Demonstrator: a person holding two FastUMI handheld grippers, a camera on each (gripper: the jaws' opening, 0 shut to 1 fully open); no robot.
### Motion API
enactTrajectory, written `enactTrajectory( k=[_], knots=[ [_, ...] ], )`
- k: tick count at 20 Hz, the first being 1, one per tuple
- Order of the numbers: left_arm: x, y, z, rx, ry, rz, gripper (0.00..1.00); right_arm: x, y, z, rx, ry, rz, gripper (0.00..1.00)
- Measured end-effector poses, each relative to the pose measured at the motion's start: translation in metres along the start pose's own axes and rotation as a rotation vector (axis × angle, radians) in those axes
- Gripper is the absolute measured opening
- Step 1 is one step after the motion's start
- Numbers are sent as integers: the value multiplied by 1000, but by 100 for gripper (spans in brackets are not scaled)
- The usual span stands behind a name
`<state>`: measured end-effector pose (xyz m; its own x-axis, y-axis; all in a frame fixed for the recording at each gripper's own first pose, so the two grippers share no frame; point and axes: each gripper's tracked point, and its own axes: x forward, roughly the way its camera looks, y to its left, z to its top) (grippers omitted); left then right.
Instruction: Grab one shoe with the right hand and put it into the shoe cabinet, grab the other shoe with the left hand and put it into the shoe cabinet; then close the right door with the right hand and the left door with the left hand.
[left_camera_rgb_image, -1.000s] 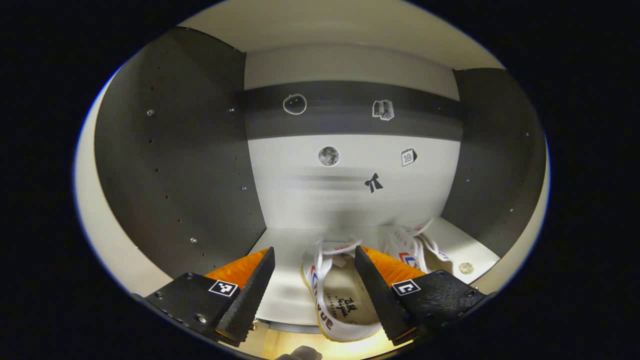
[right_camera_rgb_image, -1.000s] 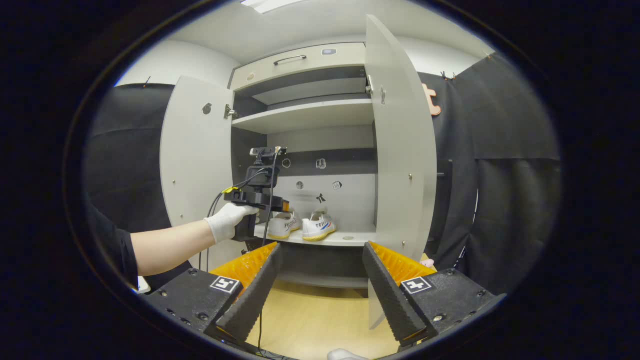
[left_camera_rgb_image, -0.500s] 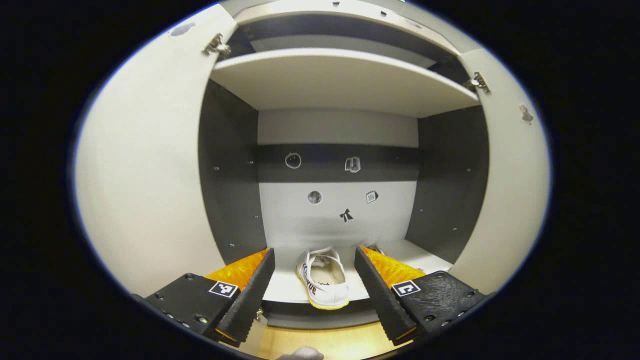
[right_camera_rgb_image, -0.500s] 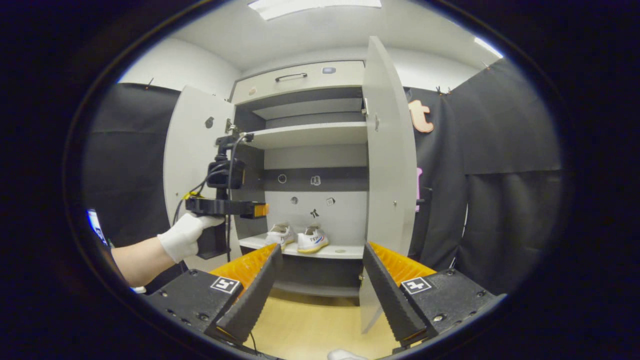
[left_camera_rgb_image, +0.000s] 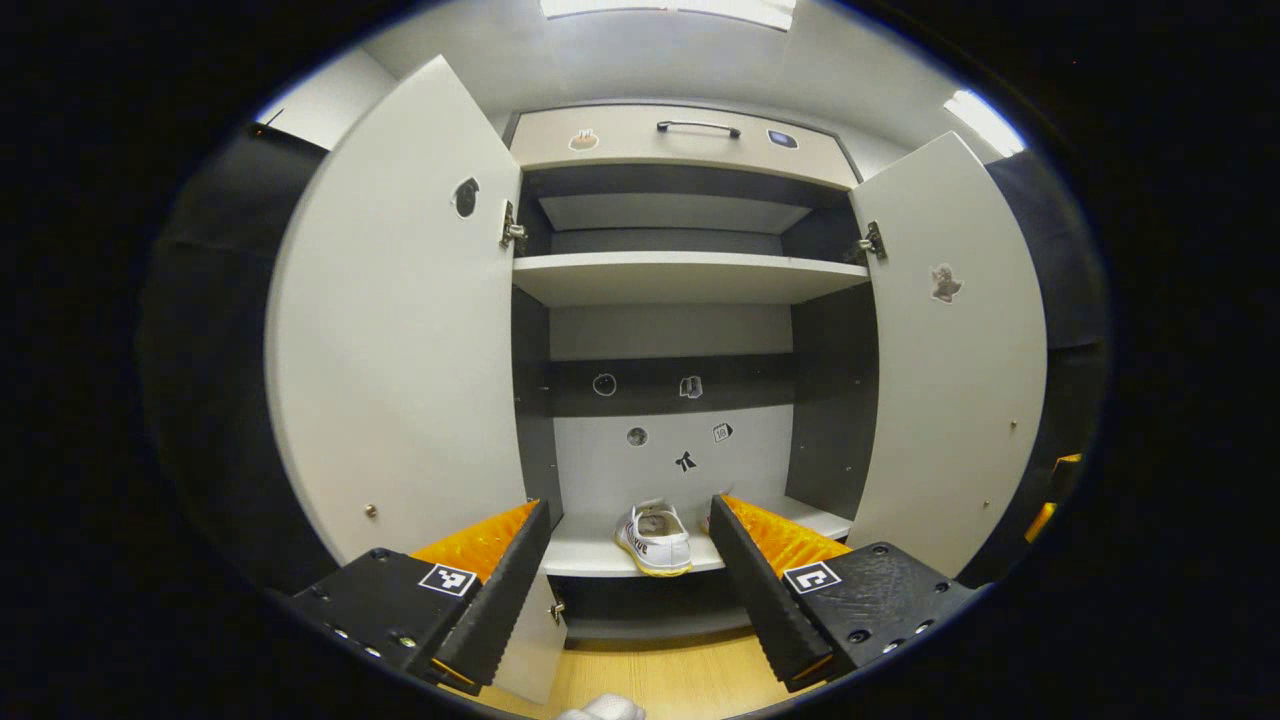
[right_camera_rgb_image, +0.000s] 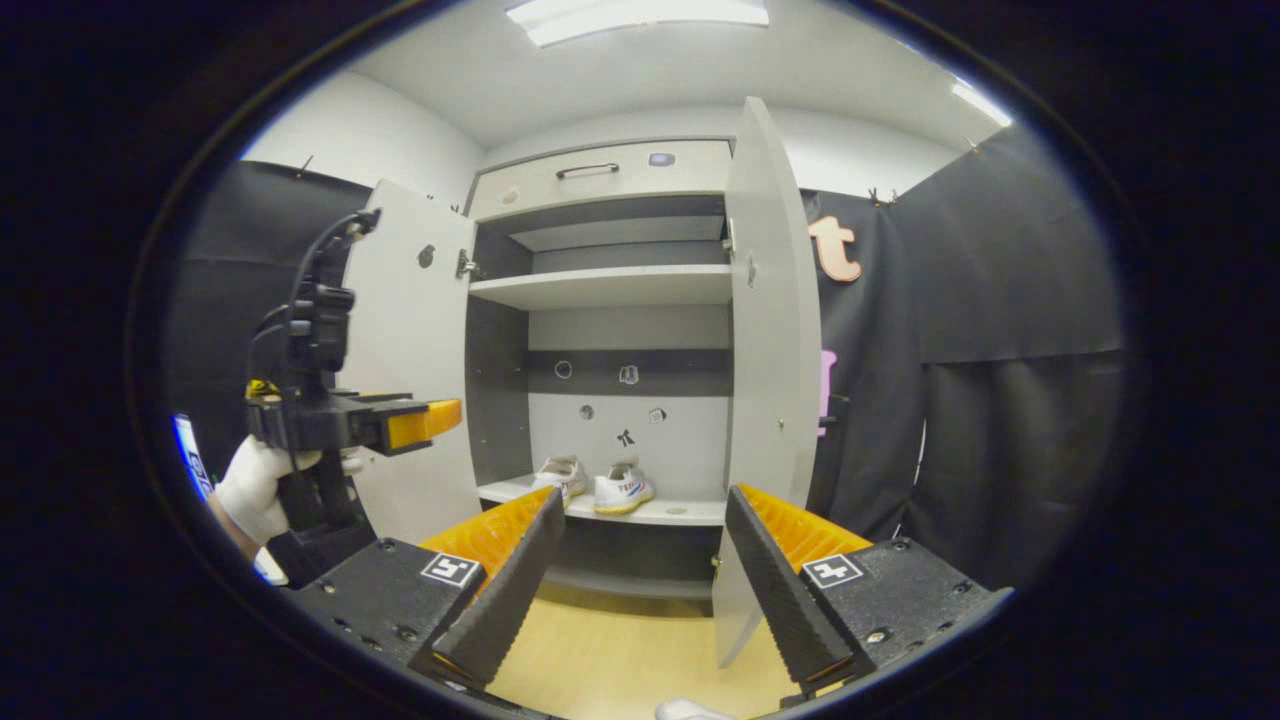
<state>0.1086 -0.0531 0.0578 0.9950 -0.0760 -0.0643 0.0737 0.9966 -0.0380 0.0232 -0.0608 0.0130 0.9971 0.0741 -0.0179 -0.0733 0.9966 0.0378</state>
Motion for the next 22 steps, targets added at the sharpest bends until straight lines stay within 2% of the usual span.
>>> enactTrajectory(
  k=[1, 2, 3, 8, 14, 22],
  knots=[
    [-11, 5, 2, -8, -7, 2, 96, -2, -2, 0, 0, -4, -6, 100],
    [-23, 13, 0, -9, -4, 12, 100, -2, -4, 1, -2, -7, -13, 100],
    [-34, 20, -3, -12, 1, 24, 96, -4, -6, 0, -1, -9, -20, 100],
    [-82, 32, -32, -32, 6, 39, 97, -8, -22, -13, 18, 13, -61, 100],
    [-107, 26, -58, -17, 23, 33, 95, -5, -54, -15, 7, 34, -117, 100],
    [-107, 1, -55, -49, 8, 21, 95, 18, -177, -4, -32, 15, -315, 100]
  ],
)
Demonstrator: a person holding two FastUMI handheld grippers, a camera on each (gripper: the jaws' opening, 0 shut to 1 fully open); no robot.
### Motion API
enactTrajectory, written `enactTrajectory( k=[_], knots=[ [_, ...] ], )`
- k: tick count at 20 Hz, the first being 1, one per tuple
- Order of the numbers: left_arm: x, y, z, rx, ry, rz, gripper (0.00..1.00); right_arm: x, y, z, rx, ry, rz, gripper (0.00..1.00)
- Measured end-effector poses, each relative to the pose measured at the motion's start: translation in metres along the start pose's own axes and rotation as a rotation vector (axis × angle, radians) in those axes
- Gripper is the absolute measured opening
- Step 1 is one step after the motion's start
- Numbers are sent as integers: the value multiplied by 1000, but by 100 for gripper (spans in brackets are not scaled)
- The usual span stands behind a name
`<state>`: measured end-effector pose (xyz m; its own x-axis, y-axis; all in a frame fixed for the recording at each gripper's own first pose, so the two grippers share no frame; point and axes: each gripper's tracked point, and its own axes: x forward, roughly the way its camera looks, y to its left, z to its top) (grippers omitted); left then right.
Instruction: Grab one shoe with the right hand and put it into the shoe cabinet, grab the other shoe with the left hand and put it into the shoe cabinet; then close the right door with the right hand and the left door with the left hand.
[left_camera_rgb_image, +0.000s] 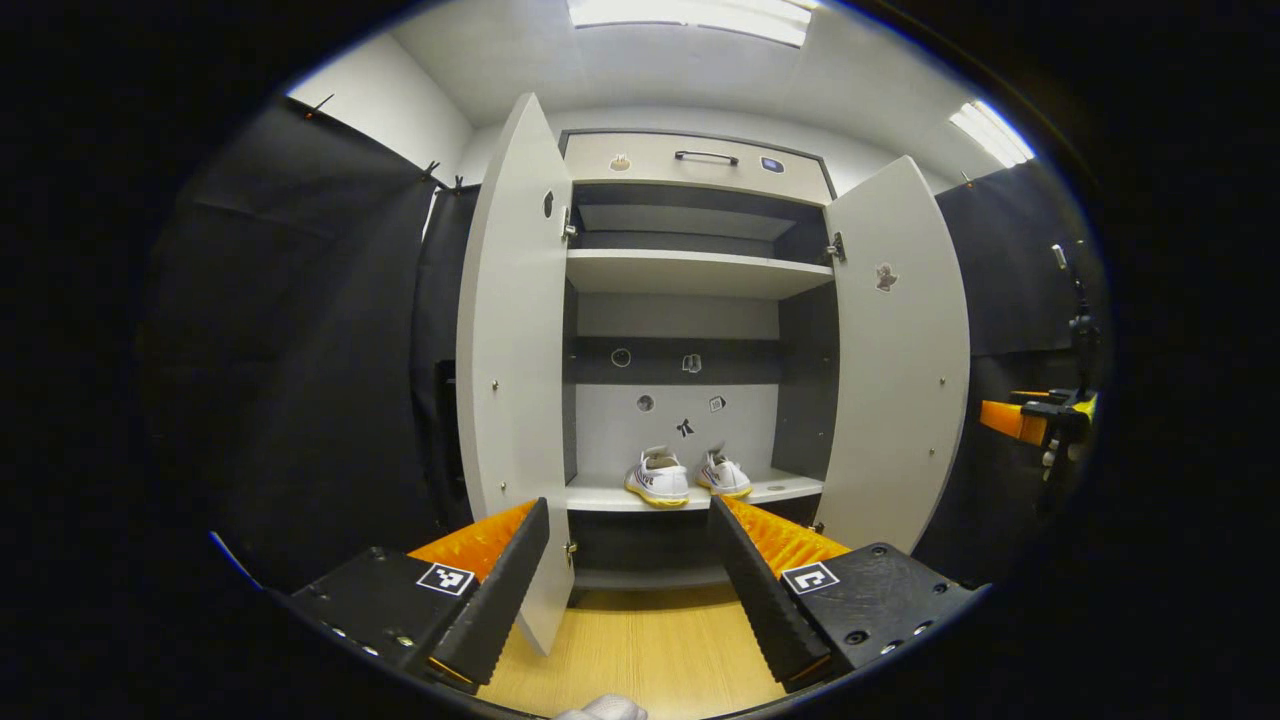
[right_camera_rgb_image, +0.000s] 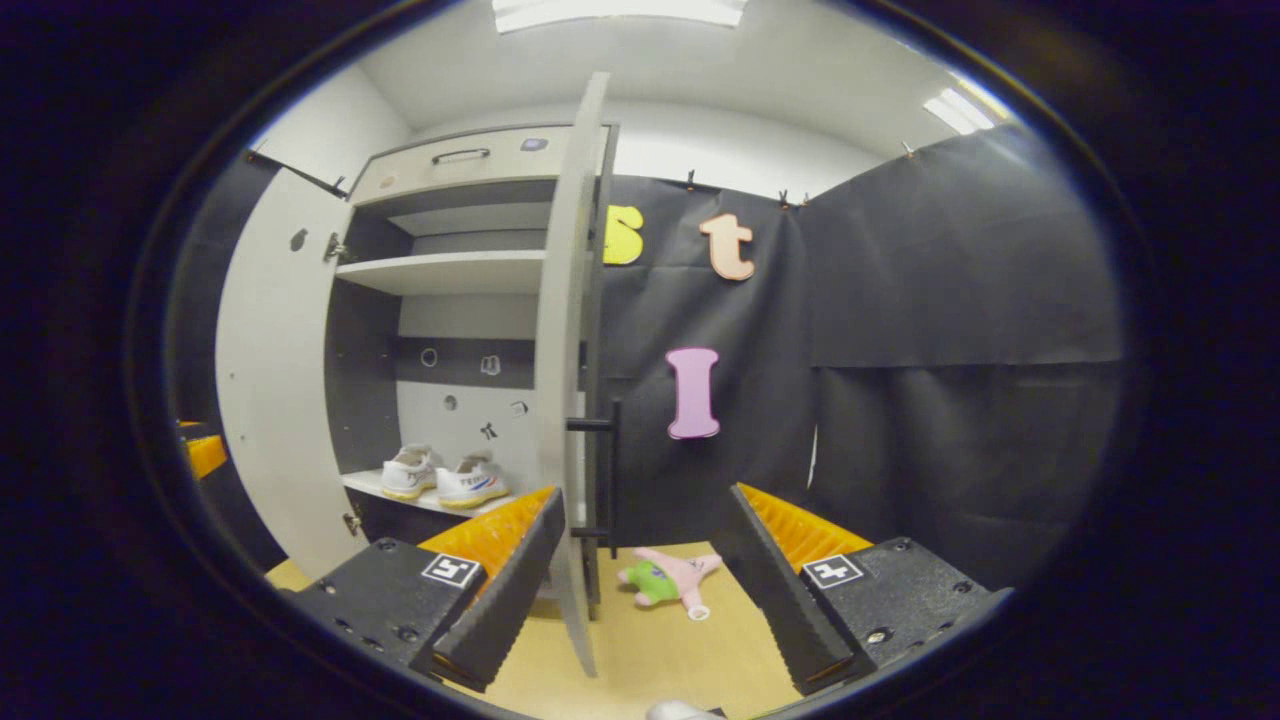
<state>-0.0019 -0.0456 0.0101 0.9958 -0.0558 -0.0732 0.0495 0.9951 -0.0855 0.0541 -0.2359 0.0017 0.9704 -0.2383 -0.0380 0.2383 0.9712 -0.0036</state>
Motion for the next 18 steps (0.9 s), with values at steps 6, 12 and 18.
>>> enactTrajectory(
  k=[6, 12, 18],
  knots=[
    [-1, -15, -5, -1, 13, 37, 95, 46, -30, -7, 32, 26, 4, 100],
    [-1, -24, -6, -20, 13, 68, 96, 54, -11, 1, 56, 19, 100, 96],
    [-5, -25, -6, -20, 17, 97, 96, 53, 11, 1, 40, 18, 135, 94]
  ],
)
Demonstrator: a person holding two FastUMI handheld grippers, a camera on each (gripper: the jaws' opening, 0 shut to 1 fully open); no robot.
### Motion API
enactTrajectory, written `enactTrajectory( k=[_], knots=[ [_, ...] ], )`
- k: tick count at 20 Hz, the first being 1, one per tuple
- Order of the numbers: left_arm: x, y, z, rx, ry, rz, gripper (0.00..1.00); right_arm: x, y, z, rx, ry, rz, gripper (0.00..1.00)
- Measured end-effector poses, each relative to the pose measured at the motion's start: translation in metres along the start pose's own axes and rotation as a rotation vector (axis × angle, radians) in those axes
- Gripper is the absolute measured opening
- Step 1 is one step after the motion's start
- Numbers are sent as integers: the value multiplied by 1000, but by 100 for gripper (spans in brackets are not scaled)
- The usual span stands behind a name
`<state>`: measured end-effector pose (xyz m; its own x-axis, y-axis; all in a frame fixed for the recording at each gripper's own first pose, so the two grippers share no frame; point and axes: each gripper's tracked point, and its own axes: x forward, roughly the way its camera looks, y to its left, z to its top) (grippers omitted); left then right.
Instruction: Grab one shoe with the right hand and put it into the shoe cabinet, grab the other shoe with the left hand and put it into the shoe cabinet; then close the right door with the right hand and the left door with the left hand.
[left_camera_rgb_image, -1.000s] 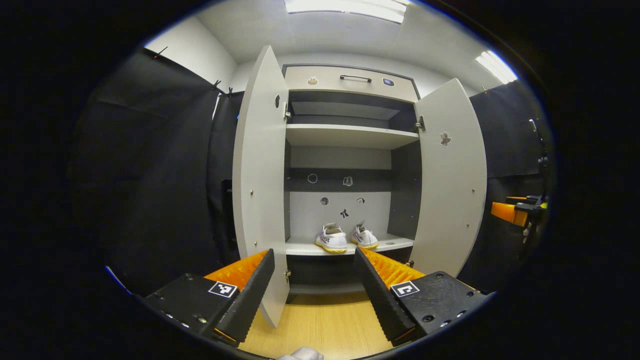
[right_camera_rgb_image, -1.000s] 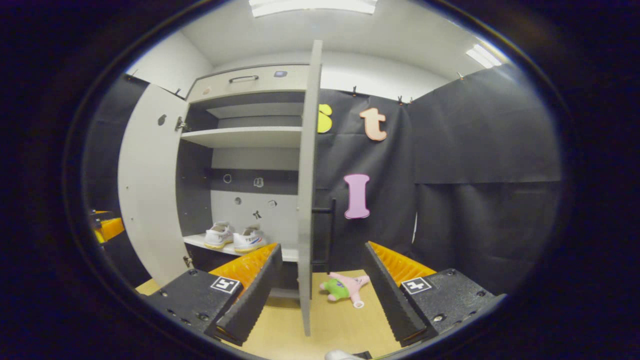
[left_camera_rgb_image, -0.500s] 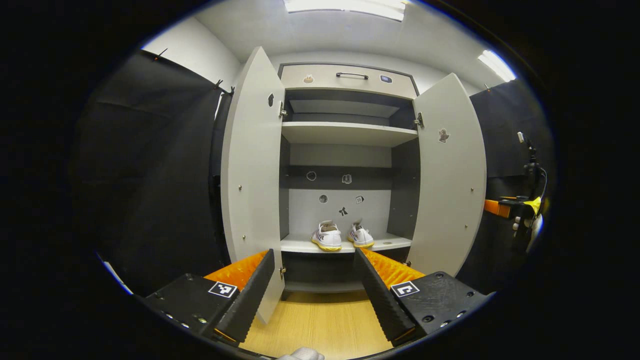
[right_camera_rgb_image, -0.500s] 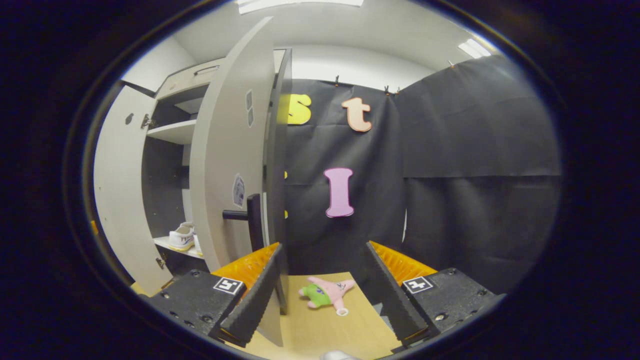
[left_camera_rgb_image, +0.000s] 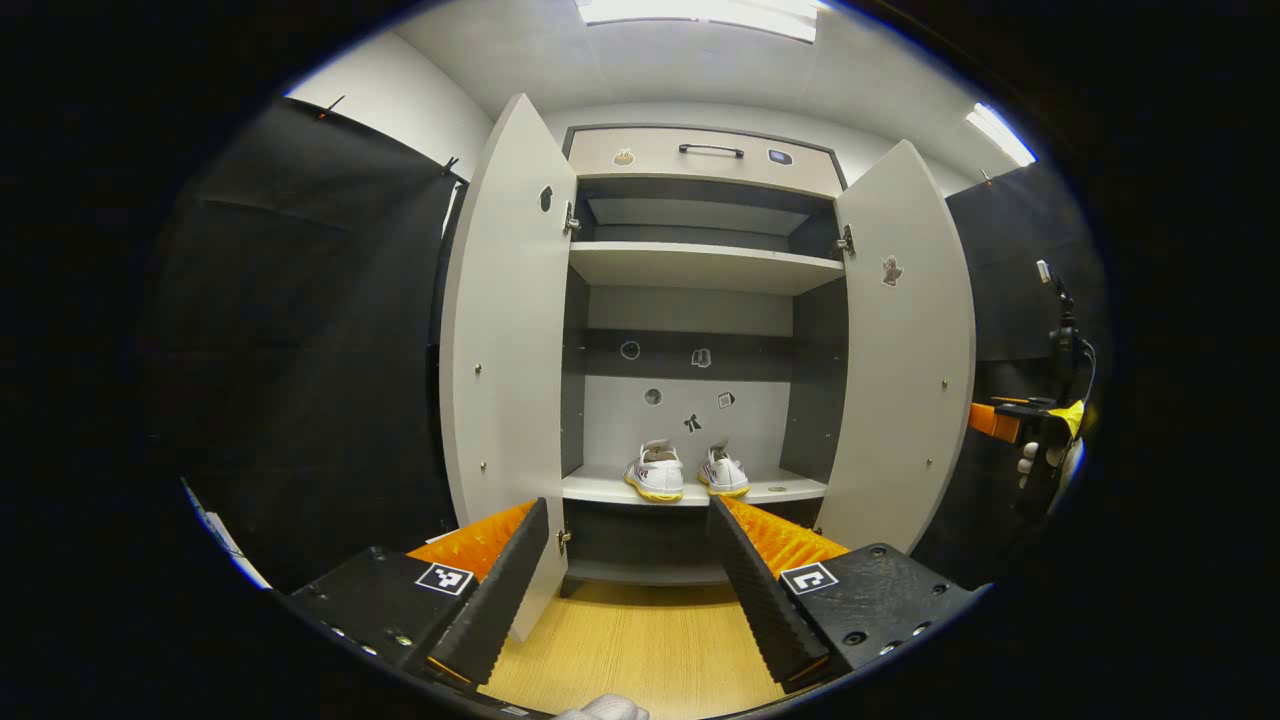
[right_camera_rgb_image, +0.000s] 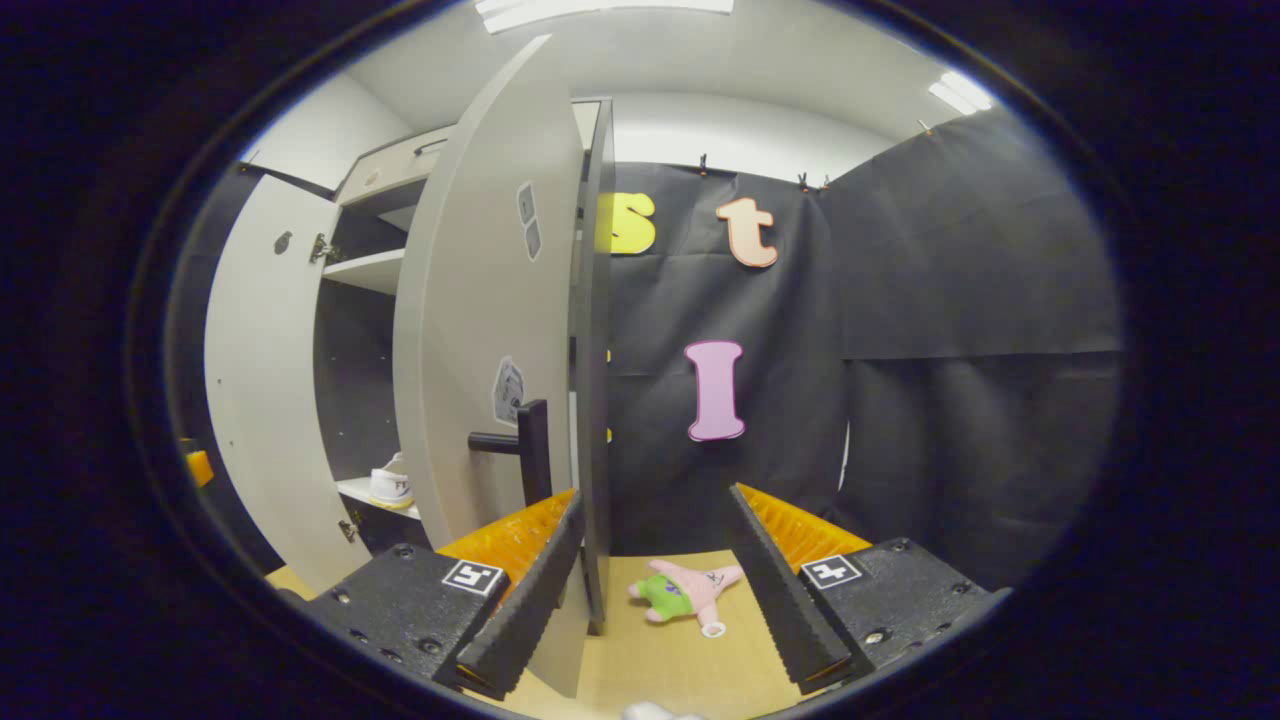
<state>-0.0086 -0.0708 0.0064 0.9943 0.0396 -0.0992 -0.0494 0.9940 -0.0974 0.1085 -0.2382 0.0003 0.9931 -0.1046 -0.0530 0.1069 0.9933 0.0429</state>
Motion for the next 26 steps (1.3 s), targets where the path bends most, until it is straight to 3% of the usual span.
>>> enactTrajectory(
  k=[8, 9, 10, 11, 12, 13, 17, 26],
  knots=[
    [-6, 18, 2, 4, 7, 49, 95, 8, 86, -2, -2, 7, 183, 93],
    [-9, 21, 1, 5, 10, 58, 95, 13, 98, -1, -11, 0, 203, 86],
    [-10, 24, 1, 7, 12, 64, 95, 17, 112, -2, -21, 2, 228, 86],
    [-11, 27, 1, 10, 13, 69, 96, 21, 124, -6, -27, 10, 255, 94],
    [-14, 29, 0, 12, 14, 72, 95, 24, 138, -7, -26, 13, 284, 87],
    [-17, 30, 1, 14, 11, 75, 96, 26, 150, -7, -23, 20, 297, 96],
    [-22, 39, 6, 12, 1, 82, 96, 19, 171, -6, -29, 12, 314, 100],
    [-19, 66, 6, 4, -2, 75, 95, -14, 151, -6, -32, 19, 245, 100]
  ],
)
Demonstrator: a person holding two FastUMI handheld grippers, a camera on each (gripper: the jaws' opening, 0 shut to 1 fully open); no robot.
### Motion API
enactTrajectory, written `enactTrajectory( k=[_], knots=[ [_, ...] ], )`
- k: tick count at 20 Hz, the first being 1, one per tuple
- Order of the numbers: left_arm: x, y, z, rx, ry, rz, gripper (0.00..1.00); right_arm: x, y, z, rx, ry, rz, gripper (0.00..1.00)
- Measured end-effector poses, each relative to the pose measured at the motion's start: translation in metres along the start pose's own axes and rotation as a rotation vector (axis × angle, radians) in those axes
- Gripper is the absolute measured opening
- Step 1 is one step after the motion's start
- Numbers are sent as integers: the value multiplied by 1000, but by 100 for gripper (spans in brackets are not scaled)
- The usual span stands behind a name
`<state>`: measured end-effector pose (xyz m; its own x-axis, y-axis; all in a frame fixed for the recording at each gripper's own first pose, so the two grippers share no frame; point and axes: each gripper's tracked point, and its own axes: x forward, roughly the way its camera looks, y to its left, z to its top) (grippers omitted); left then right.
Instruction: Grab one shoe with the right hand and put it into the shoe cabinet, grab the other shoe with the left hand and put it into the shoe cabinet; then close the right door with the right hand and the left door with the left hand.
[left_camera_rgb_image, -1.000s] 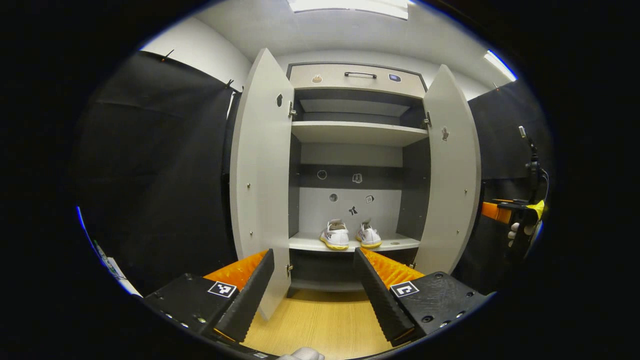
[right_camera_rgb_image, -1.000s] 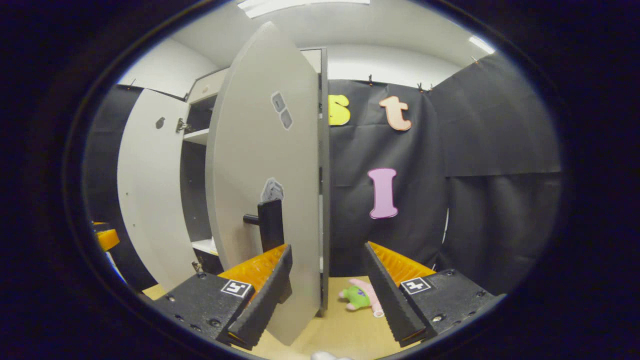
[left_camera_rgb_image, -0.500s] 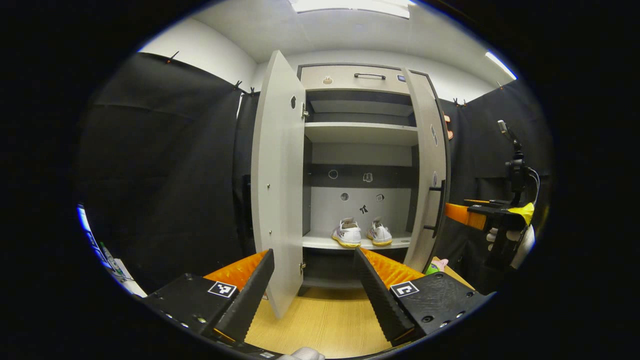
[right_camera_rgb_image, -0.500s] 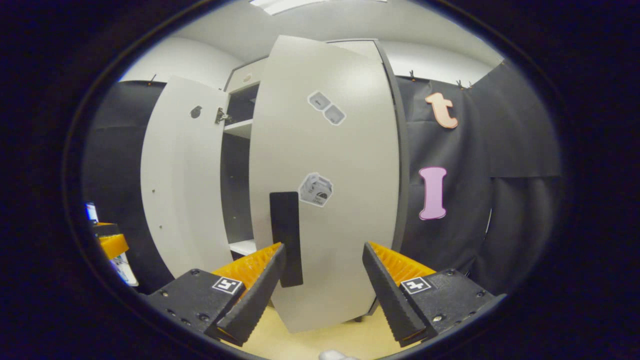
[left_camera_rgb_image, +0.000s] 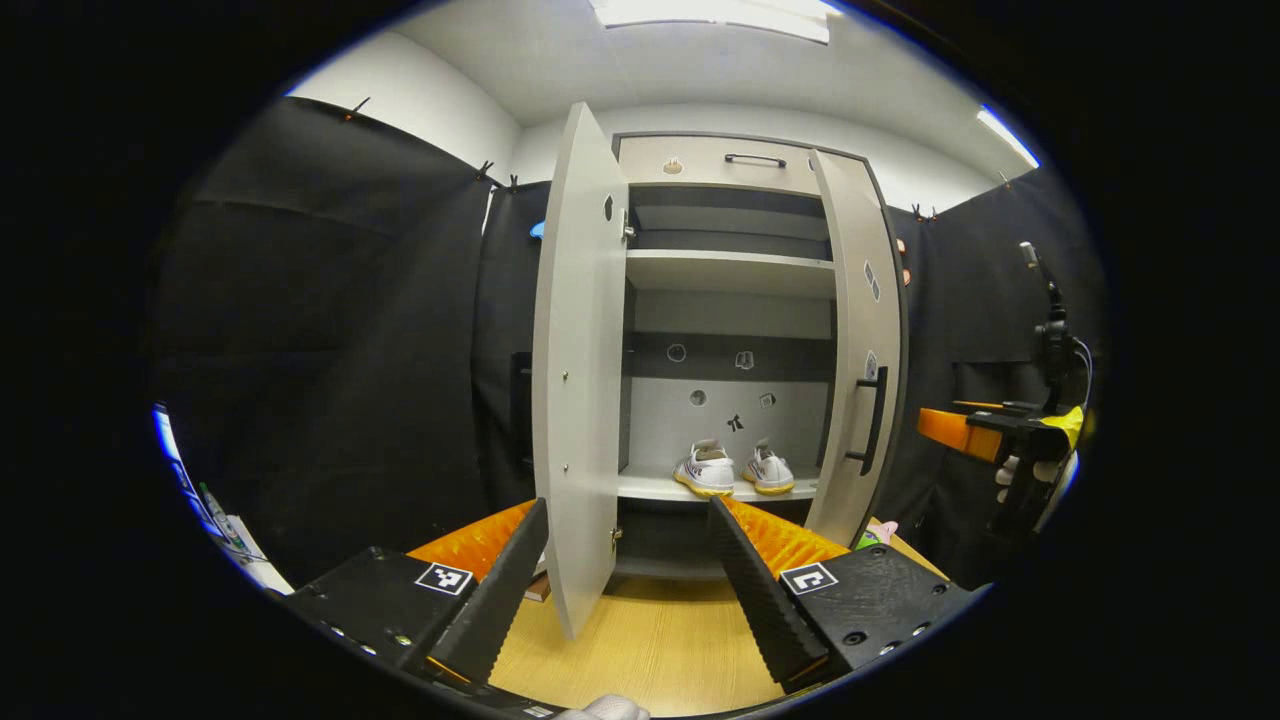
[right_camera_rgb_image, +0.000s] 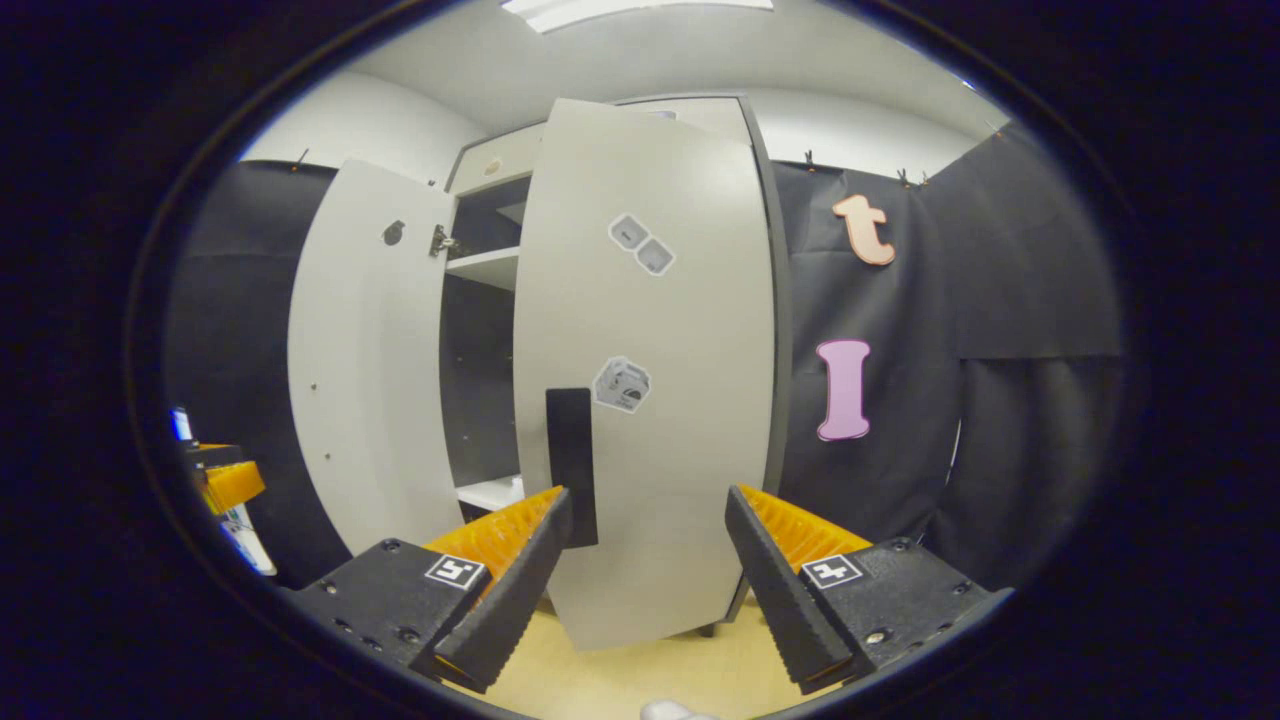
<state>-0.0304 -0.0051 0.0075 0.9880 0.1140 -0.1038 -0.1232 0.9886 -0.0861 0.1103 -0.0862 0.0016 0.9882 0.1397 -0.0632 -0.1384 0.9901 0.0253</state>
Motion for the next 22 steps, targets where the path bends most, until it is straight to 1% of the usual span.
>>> enactTrajectory(
  k=[4, 8, 11, 14, 17, 20, 22],
  knots=[
    [12, 33, -2, 3, 0, 15, 96, -28, 3, -14, 2, 24, -36, 100],
    [33, 80, 5, 22, -22, 58, 96, -63, 11, -35, -4, 64, -84, 100],
    [56, 123, 9, 52, -39, 90, 96, -87, 21, -49, -2, 94, -122, 100],
    [84, 152, 12, 50, -50, 103, 95, -107, 30, -57, 5, 109, -161, 100],
    [115, 169, 12, 63, -46, 102, 95, -119, 42, -65, 11, 129, -184, 100],
    [142, 170, 12, 55, -48, 85, 95, -129, 49, -70, 10, 158, -201, 100],
    [152, 167, 14, 57, -50, 78, 96, -132, 52, -67, 7, 156, -204, 99]
  ],
)
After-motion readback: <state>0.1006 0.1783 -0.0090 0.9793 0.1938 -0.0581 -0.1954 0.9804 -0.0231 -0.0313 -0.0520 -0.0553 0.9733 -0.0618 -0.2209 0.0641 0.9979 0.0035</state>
